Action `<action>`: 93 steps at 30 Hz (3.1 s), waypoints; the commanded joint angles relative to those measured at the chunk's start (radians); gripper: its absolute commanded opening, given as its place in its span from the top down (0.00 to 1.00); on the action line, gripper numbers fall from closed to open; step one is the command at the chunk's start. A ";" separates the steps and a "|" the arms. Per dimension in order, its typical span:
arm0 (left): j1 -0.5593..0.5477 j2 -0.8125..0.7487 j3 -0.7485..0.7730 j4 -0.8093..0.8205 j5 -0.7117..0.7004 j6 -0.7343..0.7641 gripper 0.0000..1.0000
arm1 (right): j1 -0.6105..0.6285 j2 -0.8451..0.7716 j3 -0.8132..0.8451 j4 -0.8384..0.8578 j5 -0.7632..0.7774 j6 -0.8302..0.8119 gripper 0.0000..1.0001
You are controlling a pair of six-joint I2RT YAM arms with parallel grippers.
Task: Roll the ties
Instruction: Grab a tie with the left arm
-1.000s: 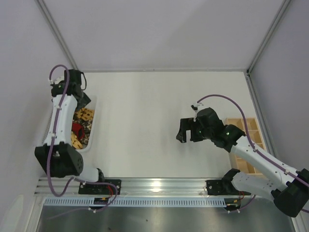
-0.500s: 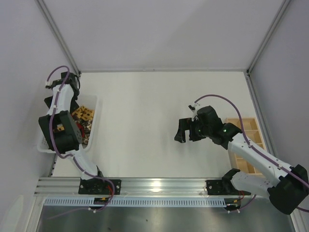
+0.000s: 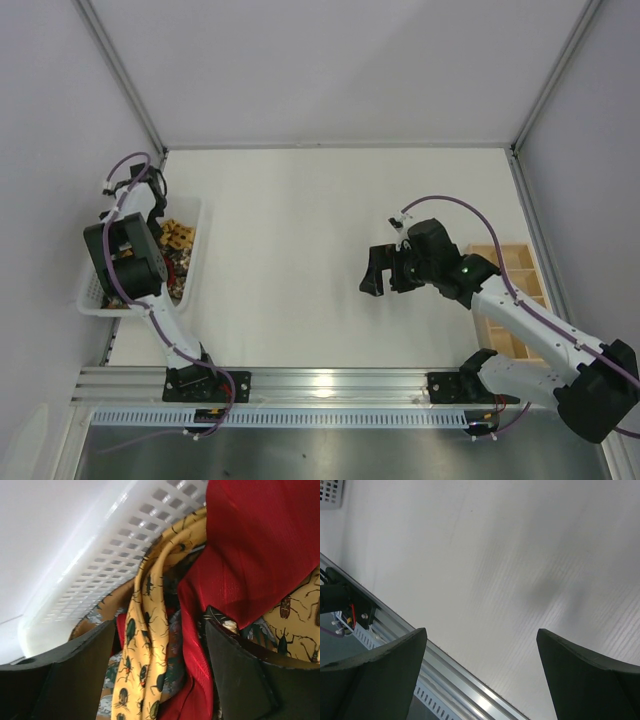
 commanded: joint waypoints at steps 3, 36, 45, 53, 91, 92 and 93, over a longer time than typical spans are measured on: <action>0.008 -0.002 -0.058 0.039 -0.017 -0.023 0.32 | -0.003 0.014 0.009 0.044 -0.034 0.004 0.00; 0.059 -0.104 -0.200 0.083 0.014 -0.037 0.40 | -0.003 0.040 -0.028 0.064 -0.054 -0.003 0.00; 0.057 -0.201 -0.172 0.126 0.078 -0.003 0.29 | -0.003 0.063 -0.034 0.084 -0.071 -0.003 0.00; 0.059 -0.172 -0.155 0.103 0.098 0.000 0.30 | -0.003 0.072 -0.039 0.089 -0.082 -0.002 0.00; 0.096 -0.135 -0.200 0.123 0.079 0.004 0.55 | -0.004 0.089 -0.068 0.118 -0.105 -0.005 0.00; 0.100 -0.134 -0.198 0.125 0.079 0.004 0.59 | -0.004 0.089 -0.068 0.116 -0.107 -0.007 0.00; 0.102 -0.130 -0.195 0.123 0.082 0.003 0.62 | -0.004 0.089 -0.068 0.119 -0.108 -0.008 0.00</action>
